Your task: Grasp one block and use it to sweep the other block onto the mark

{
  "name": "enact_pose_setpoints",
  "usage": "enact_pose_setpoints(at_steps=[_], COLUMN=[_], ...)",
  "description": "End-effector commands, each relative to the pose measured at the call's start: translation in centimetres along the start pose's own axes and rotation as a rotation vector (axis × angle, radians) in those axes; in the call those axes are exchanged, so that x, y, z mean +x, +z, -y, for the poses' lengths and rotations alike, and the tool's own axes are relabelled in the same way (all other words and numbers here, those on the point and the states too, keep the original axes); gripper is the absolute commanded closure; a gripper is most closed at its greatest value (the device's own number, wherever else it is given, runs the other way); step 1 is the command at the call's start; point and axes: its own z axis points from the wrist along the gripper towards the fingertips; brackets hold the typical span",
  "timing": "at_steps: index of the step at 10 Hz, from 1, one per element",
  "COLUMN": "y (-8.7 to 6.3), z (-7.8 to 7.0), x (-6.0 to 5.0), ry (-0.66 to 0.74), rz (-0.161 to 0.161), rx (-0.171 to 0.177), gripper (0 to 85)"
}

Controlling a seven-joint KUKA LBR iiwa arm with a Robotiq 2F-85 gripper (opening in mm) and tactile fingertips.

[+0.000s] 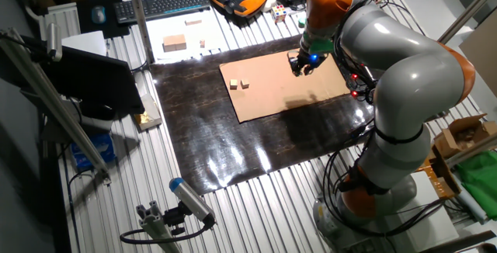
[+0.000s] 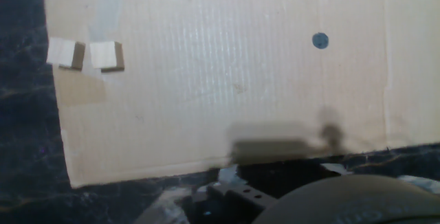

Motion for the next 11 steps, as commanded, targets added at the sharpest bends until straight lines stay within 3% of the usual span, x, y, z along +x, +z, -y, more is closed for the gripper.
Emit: enact_pose_setpoints(at_steps=[1, 8, 11], y=[0.0, 0.4, 1.6], z=[0.0, -0.2, -0.6], x=[0.0, 0.0, -0.5], ry=[0.001, 0.009, 0.008], rz=[0.000, 0.000, 0.006], rx=[0.000, -0.001, -0.012], gripper=[84.3, 84.3, 84.3])
